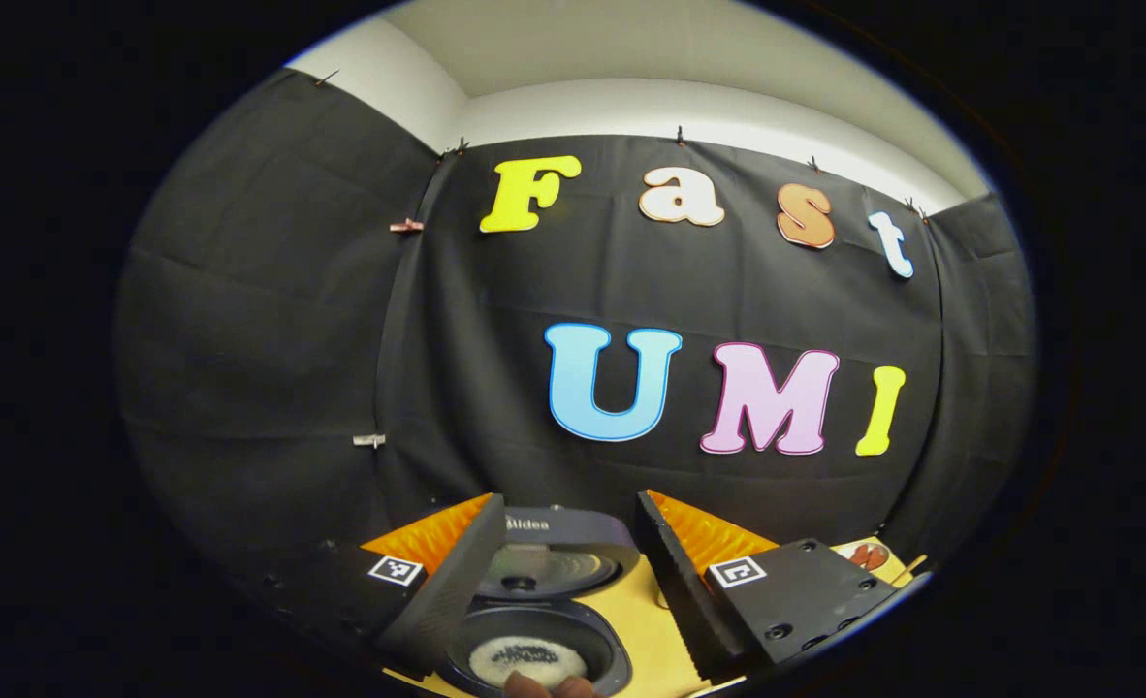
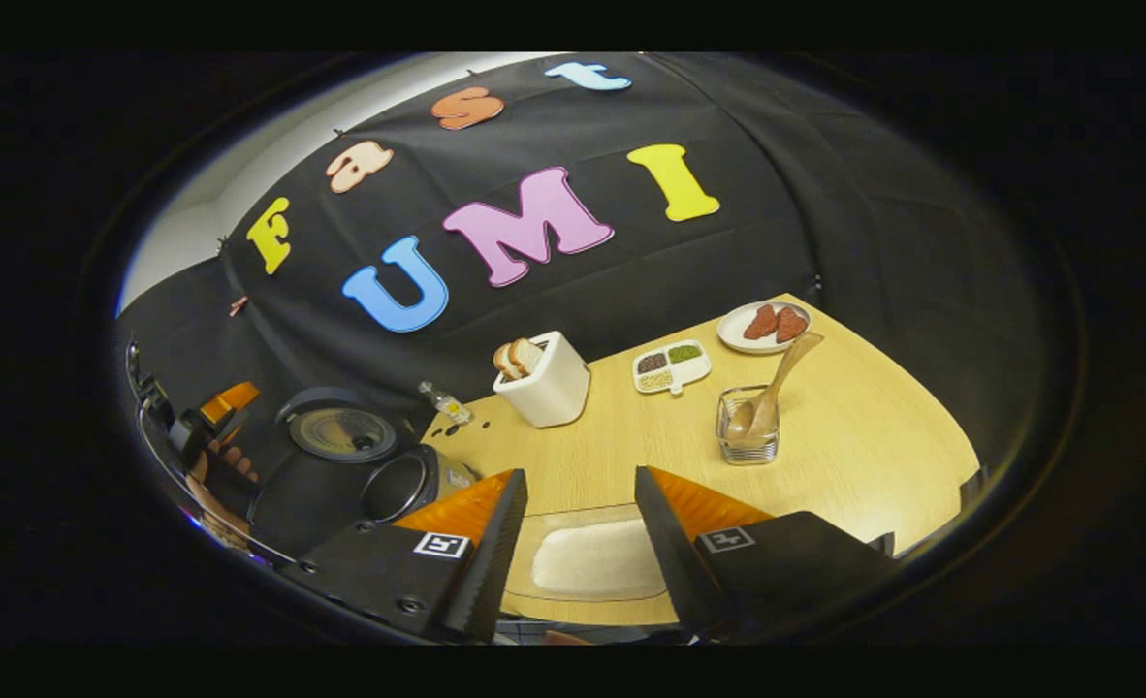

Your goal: Close the left gripper, press the button to open the rice cooker; take a wooden spoon from the chopstick holder with the right hand, scoop a spoonful of rice and pour it into the rice cooker, then put the wooden spoon back into the chopstick holder.

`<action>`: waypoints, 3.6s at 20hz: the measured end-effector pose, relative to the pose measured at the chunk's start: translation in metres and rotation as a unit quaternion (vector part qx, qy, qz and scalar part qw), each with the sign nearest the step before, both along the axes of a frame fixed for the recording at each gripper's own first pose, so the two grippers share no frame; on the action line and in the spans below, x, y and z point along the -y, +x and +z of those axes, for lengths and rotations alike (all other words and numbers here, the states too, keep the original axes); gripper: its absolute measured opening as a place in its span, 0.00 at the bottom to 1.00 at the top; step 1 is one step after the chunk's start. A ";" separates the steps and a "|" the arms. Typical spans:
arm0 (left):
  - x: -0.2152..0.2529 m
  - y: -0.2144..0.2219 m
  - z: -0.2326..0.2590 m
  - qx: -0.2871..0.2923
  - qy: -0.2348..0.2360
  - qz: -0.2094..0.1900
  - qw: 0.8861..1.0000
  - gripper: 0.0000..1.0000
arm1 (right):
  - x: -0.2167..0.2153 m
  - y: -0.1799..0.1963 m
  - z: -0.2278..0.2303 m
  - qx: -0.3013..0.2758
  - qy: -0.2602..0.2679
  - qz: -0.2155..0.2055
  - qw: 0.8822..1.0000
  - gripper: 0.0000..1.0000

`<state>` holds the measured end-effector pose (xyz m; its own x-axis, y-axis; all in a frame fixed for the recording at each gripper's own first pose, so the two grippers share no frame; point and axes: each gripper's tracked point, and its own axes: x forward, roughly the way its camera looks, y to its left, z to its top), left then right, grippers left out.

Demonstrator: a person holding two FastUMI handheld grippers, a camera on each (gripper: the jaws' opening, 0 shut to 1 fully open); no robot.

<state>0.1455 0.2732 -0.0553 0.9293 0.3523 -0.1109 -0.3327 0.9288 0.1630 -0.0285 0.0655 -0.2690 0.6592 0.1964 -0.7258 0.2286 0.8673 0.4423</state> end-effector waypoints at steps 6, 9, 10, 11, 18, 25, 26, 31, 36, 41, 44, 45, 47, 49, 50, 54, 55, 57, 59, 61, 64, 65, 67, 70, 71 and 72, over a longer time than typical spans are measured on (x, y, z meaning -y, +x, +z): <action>-0.036 0.046 -0.016 -0.030 0.014 0.012 0.999 0.92 | -0.030 -0.026 0.005 -0.013 -0.007 0.002 1.000 0.71; -0.054 0.059 -0.030 -0.055 0.005 0.027 0.998 0.91 | -0.044 -0.029 0.008 -0.014 -0.007 0.012 1.000 0.71; -0.057 0.060 -0.039 -0.072 -0.005 0.030 0.997 0.92 | -0.049 -0.030 0.007 -0.016 -0.006 0.016 1.000 0.71; -0.062 0.060 -0.051 -0.091 -0.014 0.036 0.995 0.92 | -0.053 -0.031 0.008 -0.017 -0.005 0.020 1.000 0.71; -0.045 0.027 -0.062 -0.111 -0.030 0.023 0.993 0.95 | -0.074 -0.031 0.001 -0.029 0.007 0.038 0.999 0.71; -0.005 -0.069 -0.134 -0.156 -0.047 0.020 0.986 0.95 | -0.092 -0.029 -0.003 -0.035 0.021 0.060 0.997 0.71; -0.003 -0.078 -0.147 -0.167 -0.054 0.023 0.984 0.94 | -0.095 -0.030 -0.004 -0.036 0.021 0.065 0.997 0.71; -0.005 -0.101 -0.199 -0.211 -0.105 0.044 0.971 0.94 | -0.103 -0.037 -0.007 -0.045 0.025 0.077 0.996 0.71; -0.011 -0.117 -0.242 -0.260 -0.135 0.062 0.954 0.94 | -0.105 -0.041 -0.009 -0.050 0.023 0.087 0.995 0.71; -0.006 -0.122 -0.258 -0.244 -0.083 0.071 0.963 0.93 | -0.114 -0.045 -0.013 -0.061 0.036 0.091 0.993 0.71; -0.007 -0.121 -0.256 -0.233 -0.073 0.078 0.967 0.92 | -0.116 -0.045 -0.013 -0.061 0.037 0.094 0.993 0.71; -0.007 -0.118 -0.255 -0.231 -0.075 0.080 0.967 0.92 | -0.116 -0.044 -0.012 -0.061 0.039 0.095 0.993 0.71; -0.009 -0.116 -0.253 -0.229 -0.070 0.078 0.968 0.92 | -0.114 -0.042 -0.011 -0.058 0.039 0.094 0.993 0.71; -0.008 -0.117 -0.252 -0.230 -0.076 0.076 0.967 0.92 | -0.112 -0.041 -0.011 -0.058 0.039 0.092 0.993 0.71; -0.007 -0.117 -0.251 -0.233 -0.076 0.075 0.967 0.91 | -0.110 -0.040 -0.012 -0.059 0.041 0.090 0.993 0.71; -0.006 -0.119 -0.249 -0.241 -0.073 0.065 0.966 0.91 | -0.105 -0.040 -0.010 -0.058 0.042 0.087 0.994 0.71; -0.005 -0.119 -0.248 -0.240 -0.082 0.062 0.965 0.91 | -0.104 -0.039 -0.011 -0.057 0.042 0.087 0.994 0.71; -0.003 -0.120 -0.244 -0.240 -0.101 0.058 0.964 0.92 | -0.099 -0.038 -0.009 -0.053 0.038 0.088 0.994 0.71; 0.005 -0.119 -0.230 -0.223 -0.125 0.053 0.965 0.90 | -0.093 -0.037 -0.009 -0.051 0.033 0.088 0.994 0.71; 0.023 -0.118 -0.218 -0.214 -0.133 0.035 0.967 0.93 | -0.083 -0.035 -0.010 -0.049 0.027 0.086 0.995 0.71; 0.062 -0.114 -0.203 -0.207 -0.126 -0.009 0.970 0.93 | -0.063 -0.032 -0.012 -0.046 0.014 0.079 0.996 0.71; 0.078 -0.116 -0.201 -0.206 -0.129 -0.029 0.970 0.93 | -0.055 -0.030 -0.013 -0.045 0.008 0.077 0.996 0.71; 0.112 -0.117 -0.195 -0.200 -0.140 -0.065 0.967 0.94 | -0.039 -0.025 -0.014 -0.040 -0.006 0.071 0.997 0.71; 0.162 -0.121 -0.187 -0.188 -0.151 -0.128 0.962 0.94 | -0.009 -0.017 -0.014 -0.027 -0.032 0.054 0.998 0.71; 0.174 -0.122 -0.183 -0.184 -0.146 -0.146 0.961 0.94 | 0.001 -0.016 -0.013 -0.026 -0.043 0.046 0.998 0.71; 0.185 -0.123 -0.178 -0.177 -0.142 -0.161 0.960 0.93 | 0.010 -0.015 -0.013 -0.025 -0.055 0.040 0.997 0.71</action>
